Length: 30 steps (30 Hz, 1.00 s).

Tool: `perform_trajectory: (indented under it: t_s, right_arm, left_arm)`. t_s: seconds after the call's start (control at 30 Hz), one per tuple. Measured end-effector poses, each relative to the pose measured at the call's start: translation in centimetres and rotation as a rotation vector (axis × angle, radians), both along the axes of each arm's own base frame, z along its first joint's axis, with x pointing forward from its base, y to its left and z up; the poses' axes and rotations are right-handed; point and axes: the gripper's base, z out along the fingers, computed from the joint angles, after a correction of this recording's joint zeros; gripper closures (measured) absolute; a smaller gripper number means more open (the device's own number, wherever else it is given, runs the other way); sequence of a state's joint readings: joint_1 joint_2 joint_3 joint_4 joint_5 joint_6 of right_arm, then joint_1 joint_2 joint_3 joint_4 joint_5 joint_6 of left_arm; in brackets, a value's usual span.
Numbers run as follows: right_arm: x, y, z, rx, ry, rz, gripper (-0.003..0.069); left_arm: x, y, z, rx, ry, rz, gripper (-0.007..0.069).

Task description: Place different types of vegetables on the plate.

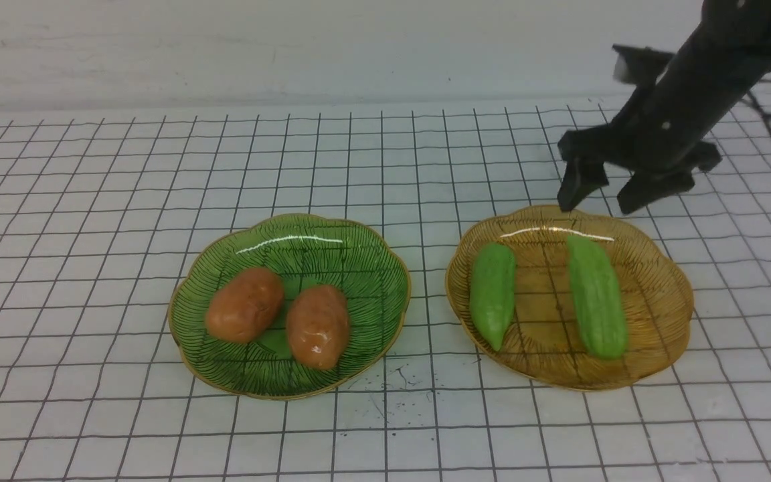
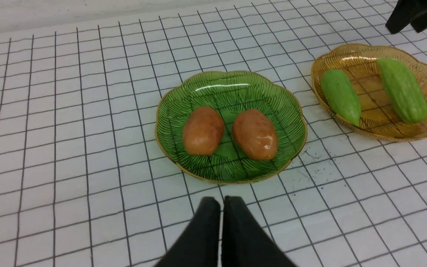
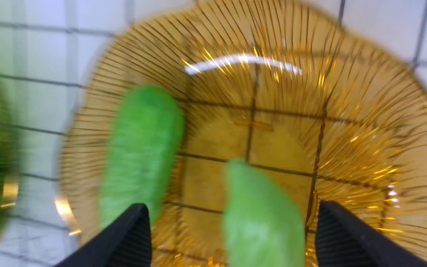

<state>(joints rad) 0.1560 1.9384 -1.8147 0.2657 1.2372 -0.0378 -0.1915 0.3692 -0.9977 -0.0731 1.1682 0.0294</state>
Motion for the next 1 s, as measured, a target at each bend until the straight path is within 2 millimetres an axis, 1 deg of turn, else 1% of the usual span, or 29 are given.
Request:
perform_trajectory:
  t_s: [0.03,0.07,0.1,0.13,0.17,0.2,0.23,0.3,0.33,0.4,0.43,0.47,0.5,0.57,0.6,0.63,0.7,0.73,0.77,0.8,0.83,0.87,0.9,0.93,0.97,1.0]
  right_arm:
    - [-0.7,-0.1,1.6,0.006,-0.037,0.000,0.0126]
    - [-0.9,-0.1,2.0,0.007,-0.045,0.001,0.0127]
    - [-3.4,-0.5,6.5,0.023,-0.153,0.003,0.0149]
    - [-4.3,-0.7,7.9,0.028,-0.189,0.005,0.0159]
    - [-5.7,-0.9,9.8,0.033,-0.241,0.009,0.0176]
    - [-6.1,-1.0,10.3,0.034,-0.255,0.012,0.0180]
    - [-9.3,-1.5,14.0,0.042,-0.363,0.021,0.0223]
    - [-13.8,-2.3,18.0,0.043,-0.492,0.024,0.0293]
    - [-16.6,-2.8,20.0,0.036,-0.565,0.023,0.0342]
    - [-20.3,-3.6,22.1,0.027,-0.657,0.016,0.0411]
    - [-23.2,-4.2,23.3,0.023,-0.720,0.010,0.0463]
    - [-24.1,-4.3,23.5,0.023,-0.737,0.009,0.0481]
    - [-27.7,-5.0,24.1,0.023,-0.819,-0.004,0.0547]
    - [-31.9,-5.8,23.8,0.044,-0.960,-0.031,0.0624]
    - [-33.3,-6.1,23.4,0.055,-1.018,-0.045,0.0641]
    - [-34.9,-6.4,22.4,0.066,-1.073,-0.058,0.0655]
    - [-36.9,-6.9,20.6,0.094,-1.206,-0.093,0.0666]
    - [-38.2,-7.3,18.8,0.115,-1.298,-0.120,0.0670]
    - [-38.3,-7.3,17.2,0.121,-1.324,-0.132,0.0671]
    - [-39.1,-7.6,15.4,0.139,-1.408,-0.157,0.0671]
    - [-40.4,-8.0,14.0,0.164,-1.538,-0.189,0.0671]
    - [-41.1,-8.3,12.3,0.178,-1.628,-0.213,0.0671]
    - [-41.2,-8.4,11.5,0.179,-1.642,-0.217,0.0671]
    - [-41.9,-8.6,10.6,0.197,-1.730,-0.240,0.0673]
    - [-42.8,-8.9,8.6,0.219,-1.829,-0.265,0.0673]
    - [-42.7,-8.9,8.4,0.218,-1.831,-0.267,0.0673]
  left_arm:
    - [0.2,-0.1,-0.1,-0.005,-0.008,-0.001,0.0632]
    - [0.2,-0.1,-0.1,-0.005,-0.009,-0.001,0.0632]
    - [0.6,-0.2,-0.3,-0.021,-0.024,-0.006,0.0632]
    - [0.9,-0.3,-0.5,-0.028,-0.031,-0.008,0.0632]
    - [1.2,-0.4,-0.6,-0.040,-0.043,-0.011,0.0632]
    - [1.2,-0.4,-0.7,-0.039,-0.040,-0.010,0.0632]
    - [1.6,-0.6,-1.0,-0.056,-0.052,-0.016,0.0632]
    - [2.1,-0.8,-1.3,-0.078,-0.071,-0.020,0.0632]
    - [2.5,-0.9,-1.5,-0.093,-0.092,-0.022,0.0632]
    - [2.9,-1.0,-1.9,-0.102,-0.107,-0.022,0.0632]
    - [3.1,-1.0,-2.0,-0.104,-0.121,-0.020,0.0632]
    - [3.2,-1.1,-2.1,-0.104,-0.118,-0.020,0.0632]
    - [3.7,-1.1,-2.5,-0.109,-0.136,-0.016,0.0632]
    - [4.1,-1.2,-2.8,-0.117,-0.161,-0.010,0.0632]
    - [4.4,-1.2,-3.0,-0.121,-0.171,-0.006,0.0632]
    - [4.6,-1.2,-3.2,-0.124,-0.178,-0.004,0.0632]
    - [5.2,-1.2,-3.6,-0.131,-0.200,0.004,0.0632]
    - [5.3,-1.3,-3.8,-0.133,-0.208,0.006,0.0632]
    - [5.5,-1.3,-4.0,-0.136,-0.215,0.009,0.0632]
    - [5.6,-1.3,-4.2,-0.137,-0.220,0.011,0.0632]
    - [5.8,-1.3,-4.5,-0.134,-0.225,0.015,0.0632]
    - [6.0,-1.2,-4.8,-0.125,-0.223,0.019,0.0632]
    - [6.0,-1.2,-4.9,-0.122,-0.222,0.019,0.0632]
    - [6.0,-1.2,-5.1,-0.112,-0.220,0.022,0.0632]
    - [6.1,-1.1,-5.3,-0.096,-0.219,0.026,0.0632]
    - [6.1,-1.1,-5.3,-0.096,-0.219,0.026,0.0632]
